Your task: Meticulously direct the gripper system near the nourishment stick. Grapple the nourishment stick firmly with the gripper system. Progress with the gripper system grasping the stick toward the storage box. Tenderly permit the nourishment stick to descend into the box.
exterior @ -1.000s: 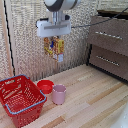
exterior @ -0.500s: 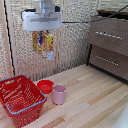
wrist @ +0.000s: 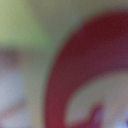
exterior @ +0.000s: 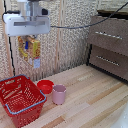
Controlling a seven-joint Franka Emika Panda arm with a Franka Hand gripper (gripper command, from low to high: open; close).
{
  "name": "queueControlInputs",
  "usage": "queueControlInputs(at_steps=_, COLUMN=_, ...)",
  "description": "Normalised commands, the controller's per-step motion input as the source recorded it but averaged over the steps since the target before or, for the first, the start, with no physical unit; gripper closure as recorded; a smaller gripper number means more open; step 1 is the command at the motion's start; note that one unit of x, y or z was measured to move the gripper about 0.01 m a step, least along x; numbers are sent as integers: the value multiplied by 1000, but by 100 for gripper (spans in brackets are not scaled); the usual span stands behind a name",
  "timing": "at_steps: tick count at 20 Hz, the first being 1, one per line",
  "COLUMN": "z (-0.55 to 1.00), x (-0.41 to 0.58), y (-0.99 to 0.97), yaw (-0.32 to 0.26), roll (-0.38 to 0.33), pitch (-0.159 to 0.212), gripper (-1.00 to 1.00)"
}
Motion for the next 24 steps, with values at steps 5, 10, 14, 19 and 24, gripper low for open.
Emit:
queueControlInputs(at_steps=5, z=-578, x=-95, y=766, yaw=3, roll=-33, pitch=-43, gripper=100)
queueControlInputs(at_steps=10, z=-658, x=92, y=-19, yaw=54, roll=-119, pitch=-4, gripper=100)
queueControlInputs(at_steps=14, z=-346, x=176, y=-211, yaw=80, roll=-135, pitch=1, gripper=100)
queueControlInputs(at_steps=19, z=3, x=114, y=-26, yaw=94, roll=-5, pitch=-5, gripper=-100)
queueControlInputs(at_steps=24, z=439, x=150, y=-59, yaw=3, roll=12, pitch=0, gripper=-100)
